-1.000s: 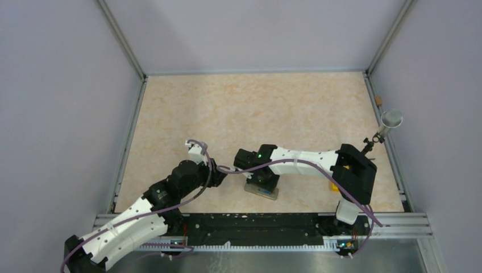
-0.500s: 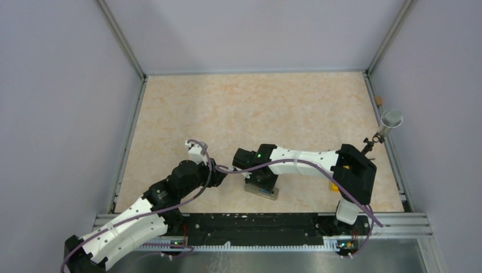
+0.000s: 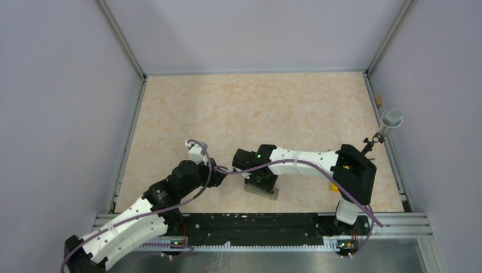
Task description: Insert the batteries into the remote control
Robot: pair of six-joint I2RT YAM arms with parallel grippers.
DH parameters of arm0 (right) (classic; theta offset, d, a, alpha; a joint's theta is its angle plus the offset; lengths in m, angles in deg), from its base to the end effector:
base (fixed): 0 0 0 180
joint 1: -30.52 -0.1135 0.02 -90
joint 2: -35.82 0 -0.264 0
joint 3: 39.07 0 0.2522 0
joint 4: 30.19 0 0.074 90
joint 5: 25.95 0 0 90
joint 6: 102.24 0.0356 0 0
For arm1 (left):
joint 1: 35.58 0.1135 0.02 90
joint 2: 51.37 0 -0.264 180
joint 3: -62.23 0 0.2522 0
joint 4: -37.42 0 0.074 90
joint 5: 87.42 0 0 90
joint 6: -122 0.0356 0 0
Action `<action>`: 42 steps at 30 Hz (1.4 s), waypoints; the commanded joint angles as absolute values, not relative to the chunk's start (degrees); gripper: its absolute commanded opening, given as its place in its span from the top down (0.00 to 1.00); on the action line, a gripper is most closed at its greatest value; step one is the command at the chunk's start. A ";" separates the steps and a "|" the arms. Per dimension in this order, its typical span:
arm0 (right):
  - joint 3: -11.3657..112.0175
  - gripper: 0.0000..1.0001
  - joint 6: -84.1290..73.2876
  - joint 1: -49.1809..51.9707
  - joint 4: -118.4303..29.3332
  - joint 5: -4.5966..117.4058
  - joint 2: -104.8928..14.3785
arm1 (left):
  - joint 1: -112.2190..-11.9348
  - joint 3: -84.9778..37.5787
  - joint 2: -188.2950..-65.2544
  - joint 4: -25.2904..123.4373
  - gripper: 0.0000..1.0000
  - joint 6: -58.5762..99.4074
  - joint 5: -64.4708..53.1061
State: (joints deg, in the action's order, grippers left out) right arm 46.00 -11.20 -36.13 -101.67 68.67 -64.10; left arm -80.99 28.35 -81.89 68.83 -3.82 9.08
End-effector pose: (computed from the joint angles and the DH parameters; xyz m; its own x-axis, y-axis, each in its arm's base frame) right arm 0.1280 0.2892 0.1997 -0.4120 -0.9088 -0.0655 -0.9057 0.4164 -0.0792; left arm 0.1018 -0.0975 0.2109 -0.6407 -0.1783 -0.7468 0.3237 0.8193 -0.4733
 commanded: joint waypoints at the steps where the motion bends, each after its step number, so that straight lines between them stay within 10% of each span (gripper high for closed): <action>1: 46.00 1.00 -11.15 -36.93 -100.05 68.85 -64.72 | -80.67 28.49 -82.09 66.12 0.49 -3.47 9.30; 42: 45.35 1.00 -10.59 -36.02 -98.26 67.26 -64.19 | -80.67 28.51 -83.30 65.35 0.49 -3.74 7.88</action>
State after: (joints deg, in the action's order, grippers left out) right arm 43.68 -10.72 -36.11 -99.83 68.60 -64.10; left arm -80.99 28.35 -83.14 67.89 -3.82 8.40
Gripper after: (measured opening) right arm 0.254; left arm 0.509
